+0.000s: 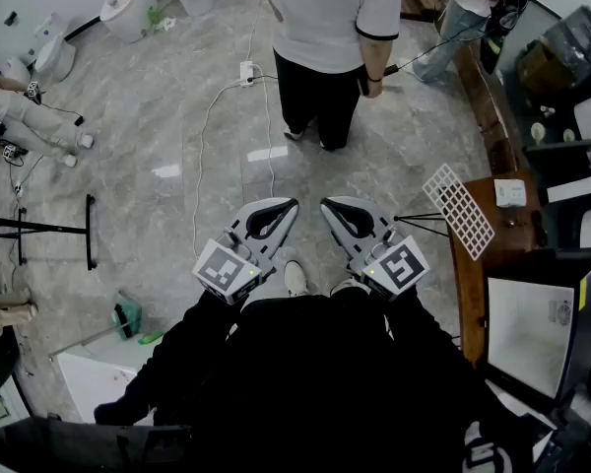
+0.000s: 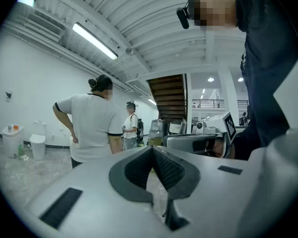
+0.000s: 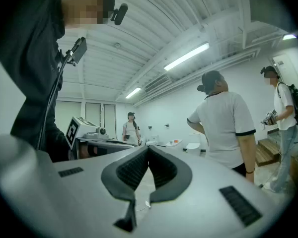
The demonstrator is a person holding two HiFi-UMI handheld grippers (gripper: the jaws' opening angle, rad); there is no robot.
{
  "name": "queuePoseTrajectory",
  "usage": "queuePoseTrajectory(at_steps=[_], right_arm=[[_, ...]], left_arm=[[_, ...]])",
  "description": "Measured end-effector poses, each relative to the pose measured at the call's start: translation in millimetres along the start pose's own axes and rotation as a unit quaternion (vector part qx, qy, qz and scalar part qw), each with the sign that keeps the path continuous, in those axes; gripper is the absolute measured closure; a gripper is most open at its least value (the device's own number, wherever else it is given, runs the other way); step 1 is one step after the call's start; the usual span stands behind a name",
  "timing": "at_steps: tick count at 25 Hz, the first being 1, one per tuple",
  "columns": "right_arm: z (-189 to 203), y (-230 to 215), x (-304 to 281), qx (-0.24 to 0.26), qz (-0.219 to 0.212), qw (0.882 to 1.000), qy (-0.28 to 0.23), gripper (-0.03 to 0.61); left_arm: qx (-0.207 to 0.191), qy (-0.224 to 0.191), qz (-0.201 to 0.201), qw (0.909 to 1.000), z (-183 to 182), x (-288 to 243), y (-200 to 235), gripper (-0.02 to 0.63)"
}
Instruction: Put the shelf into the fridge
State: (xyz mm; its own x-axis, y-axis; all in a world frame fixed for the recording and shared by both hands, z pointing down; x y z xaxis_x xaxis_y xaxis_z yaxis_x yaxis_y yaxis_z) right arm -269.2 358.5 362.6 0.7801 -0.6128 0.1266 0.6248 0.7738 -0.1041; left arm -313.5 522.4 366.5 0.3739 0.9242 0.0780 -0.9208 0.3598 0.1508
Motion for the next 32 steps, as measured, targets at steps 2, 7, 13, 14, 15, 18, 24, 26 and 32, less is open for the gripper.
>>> queuePoseTrajectory(at_steps=[2, 7, 13, 14, 15, 18, 24, 26, 32], right_arm=[[-2, 0, 0, 0.001, 0.003, 1.000, 0.000, 0.572], [-3, 3, 3, 0.002, 0.012, 1.000, 0.001, 0.572], [-5, 0, 16, -0.002, 0.037, 0.999, -0.009, 0.571], [-6, -2, 20, -0.002, 0.040, 0.999, -0.011, 0.571], [-7, -3, 24, -0.001, 0.044, 0.999, -0.012, 0.571], [-12, -7, 36, -0.002, 0.063, 0.998, -0.014, 0.571], [-15, -26, 78, 0.018, 0.114, 0.993, -0.016, 0.572], [-17, -38, 97, 0.019, 0.129, 0.991, -0.015, 0.572], [-26, -75, 164, 0.009, 0.171, 0.985, -0.019, 0.572]], left_arm=[[-0.001, 0.000, 0.004, 1.0000, -1, -1, -1, 0.607], [0.001, 0.002, 0.012, 0.9999, -2, -1, -2, 0.607], [0.001, 0.004, 0.032, 0.9995, 0, -10, -7, 0.607], [0.003, 0.004, 0.035, 0.9994, 1, -14, -9, 0.607], [0.004, 0.005, 0.037, 0.9993, 1, -17, -11, 0.607], [0.010, 0.005, 0.049, 0.9987, 5, -28, -17, 0.607], [0.011, 0.014, 0.084, 0.9963, 12, -64, -35, 0.607], [0.012, 0.017, 0.096, 0.9951, 15, -81, -45, 0.607], [0.012, 0.028, 0.138, 0.9899, 29, -142, -86, 0.607]])
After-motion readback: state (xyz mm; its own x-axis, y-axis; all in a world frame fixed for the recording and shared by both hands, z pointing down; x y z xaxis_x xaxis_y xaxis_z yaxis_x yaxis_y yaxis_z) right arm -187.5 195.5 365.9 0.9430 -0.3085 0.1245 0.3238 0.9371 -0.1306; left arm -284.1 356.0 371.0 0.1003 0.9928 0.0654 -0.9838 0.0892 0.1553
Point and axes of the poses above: the fingertips, and each gripper's own axes: x backward along the fingers, y to its left, z out of its underside, the point moved 8 cm from there along x, backward along the fingers, and after that the axes turned 10 degrees about -y, right-handed, at the moved point
